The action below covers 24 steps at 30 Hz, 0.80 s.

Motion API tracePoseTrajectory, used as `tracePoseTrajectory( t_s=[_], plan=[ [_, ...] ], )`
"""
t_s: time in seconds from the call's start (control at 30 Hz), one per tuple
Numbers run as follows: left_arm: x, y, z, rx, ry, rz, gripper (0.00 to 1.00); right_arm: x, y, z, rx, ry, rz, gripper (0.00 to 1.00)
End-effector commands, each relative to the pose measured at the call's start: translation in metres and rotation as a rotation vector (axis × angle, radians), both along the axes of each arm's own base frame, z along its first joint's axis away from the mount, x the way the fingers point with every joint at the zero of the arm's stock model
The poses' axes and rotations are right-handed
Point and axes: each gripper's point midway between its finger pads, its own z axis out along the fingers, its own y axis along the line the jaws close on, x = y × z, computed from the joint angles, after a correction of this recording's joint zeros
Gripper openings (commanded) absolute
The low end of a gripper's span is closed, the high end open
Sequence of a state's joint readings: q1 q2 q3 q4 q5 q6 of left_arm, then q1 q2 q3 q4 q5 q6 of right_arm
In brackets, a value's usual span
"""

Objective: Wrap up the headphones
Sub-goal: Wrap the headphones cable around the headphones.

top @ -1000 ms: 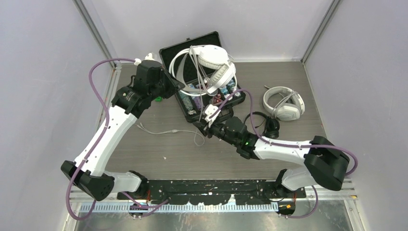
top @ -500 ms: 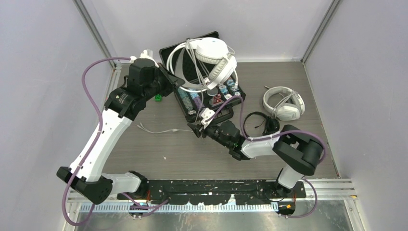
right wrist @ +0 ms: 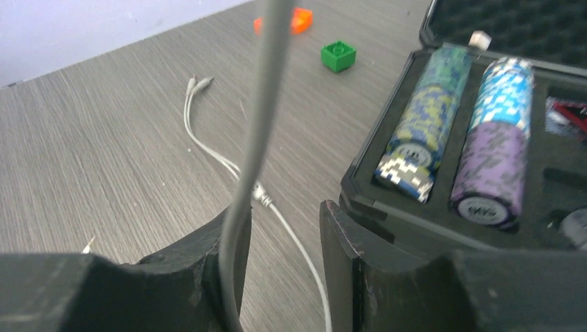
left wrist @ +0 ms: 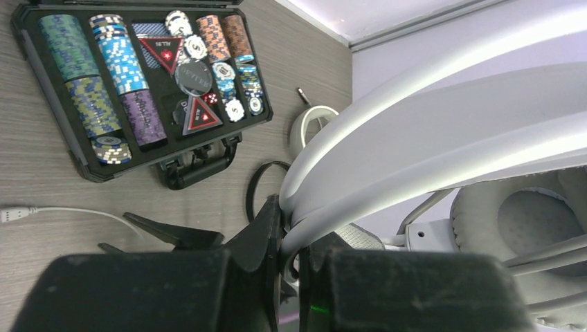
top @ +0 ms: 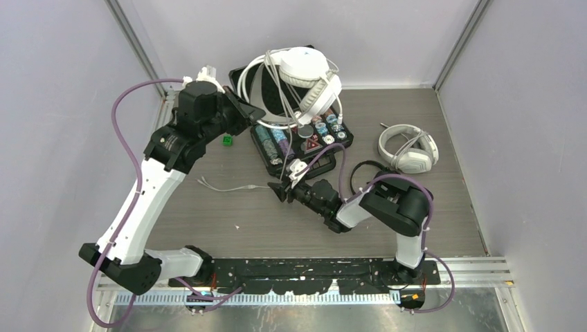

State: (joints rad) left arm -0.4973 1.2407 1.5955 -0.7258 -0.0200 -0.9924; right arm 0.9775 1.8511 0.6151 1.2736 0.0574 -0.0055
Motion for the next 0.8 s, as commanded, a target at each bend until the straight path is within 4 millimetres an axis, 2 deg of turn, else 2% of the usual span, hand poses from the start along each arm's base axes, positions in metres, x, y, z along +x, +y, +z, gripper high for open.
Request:
tracePoseTrajectory(
  t_s=[0.0, 0.07, 0.27, 0.37, 0.43, 0.5, 0.6, 0.67, 0.77],
  plan=[
    [-0.016, 0.0, 0.081, -0.155, -0.185, -0.03, 0.0, 0.003, 0.001, 0.006, 0.11, 0.01, 0.002, 0.45],
    [-0.017, 0.001, 0.086, -0.152, -0.196, -0.03, 0.0, 0.004, 0.001, 0.002, 0.109, 0.017, 0.001, 0.41],
    [-0.024, 0.003, 0.096, -0.148, -0.218, -0.071, 0.0, 0.01, -0.015, 0.004, 0.125, 0.041, -0.018, 0.01],
    [-0.036, -0.006, 0.108, -0.21, -0.219, -0.204, 0.0, 0.019, -0.03, 0.015, 0.162, 0.054, -0.026, 0.0],
    [-0.042, -0.006, 0.105, -0.196, -0.203, -0.248, 0.0, 0.026, -0.042, 0.025, 0.202, 0.071, -0.034, 0.0],
    [-0.046, 0.002, 0.098, -0.143, -0.2, -0.239, 0.0, 0.033, -0.057, 0.035, 0.235, 0.077, -0.052, 0.0],
    [-0.047, 0.027, 0.092, -0.067, -0.217, -0.156, 0.0, 0.041, -0.073, 0.043, 0.258, 0.076, -0.083, 0.0],
    [-0.048, 0.037, 0.098, -0.064, -0.24, -0.132, 0.0, 0.046, -0.082, 0.042, 0.271, 0.094, -0.103, 0.0],
    [-0.05, 0.039, 0.108, -0.07, -0.249, -0.136, 0.0, 0.051, -0.091, 0.039, 0.278, 0.111, -0.123, 0.0]
  ],
)
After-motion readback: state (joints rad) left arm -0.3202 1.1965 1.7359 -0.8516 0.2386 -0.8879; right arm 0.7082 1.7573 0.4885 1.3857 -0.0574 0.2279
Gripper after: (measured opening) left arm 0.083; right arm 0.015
